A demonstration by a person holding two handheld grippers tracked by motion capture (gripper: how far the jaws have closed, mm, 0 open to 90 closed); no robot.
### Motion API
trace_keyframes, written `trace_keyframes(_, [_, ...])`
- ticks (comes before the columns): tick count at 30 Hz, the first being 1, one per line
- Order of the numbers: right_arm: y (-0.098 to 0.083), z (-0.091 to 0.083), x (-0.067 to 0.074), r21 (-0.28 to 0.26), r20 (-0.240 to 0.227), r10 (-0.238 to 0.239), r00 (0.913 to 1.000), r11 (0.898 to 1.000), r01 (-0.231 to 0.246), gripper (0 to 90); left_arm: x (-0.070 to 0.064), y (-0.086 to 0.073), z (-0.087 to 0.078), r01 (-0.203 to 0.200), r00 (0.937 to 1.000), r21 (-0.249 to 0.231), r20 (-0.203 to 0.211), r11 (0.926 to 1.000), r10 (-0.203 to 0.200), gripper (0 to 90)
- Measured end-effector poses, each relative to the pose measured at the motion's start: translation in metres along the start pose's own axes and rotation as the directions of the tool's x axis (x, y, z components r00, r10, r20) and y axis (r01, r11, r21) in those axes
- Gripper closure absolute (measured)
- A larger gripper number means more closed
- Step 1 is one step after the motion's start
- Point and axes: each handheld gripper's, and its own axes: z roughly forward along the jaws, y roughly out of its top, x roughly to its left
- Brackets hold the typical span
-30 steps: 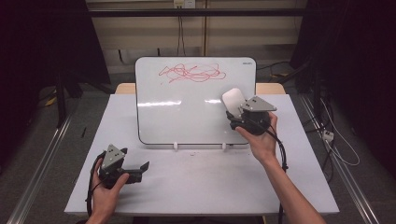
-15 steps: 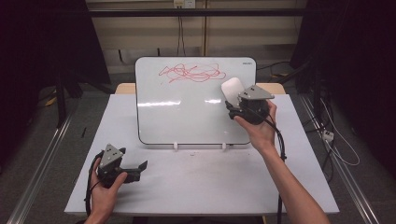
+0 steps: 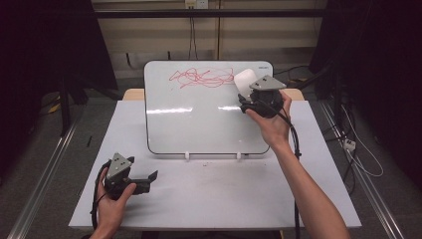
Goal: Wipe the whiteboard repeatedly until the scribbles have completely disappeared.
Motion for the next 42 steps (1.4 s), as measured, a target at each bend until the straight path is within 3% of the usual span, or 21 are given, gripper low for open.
trace_keyframes(15, [0.021,0.024,-0.004,0.034,0.047,-0.028,0.9985,0.999,0.026,31.4,0.001,-0.001,-0.002,-0.001,1.0000,0.002,0.003,1.0000,0.001,5.0])
trace_keyframes(23, [0.021,0.033,-0.006,0.052,0.064,-0.036,0.9973,0.998,0.033,31.3,0.001,-0.001,-0.001,0.004,1.0000,0.000,0.004,1.0000,-0.004,5.0])
trace_keyframes(42, [0.021,0.035,-0.004,0.059,0.077,-0.038,0.9963,0.998,0.033,31.2,0.002,-0.001,-0.003,-0.002,1.0000,0.003,0.000,1.0000,0.002,5.0])
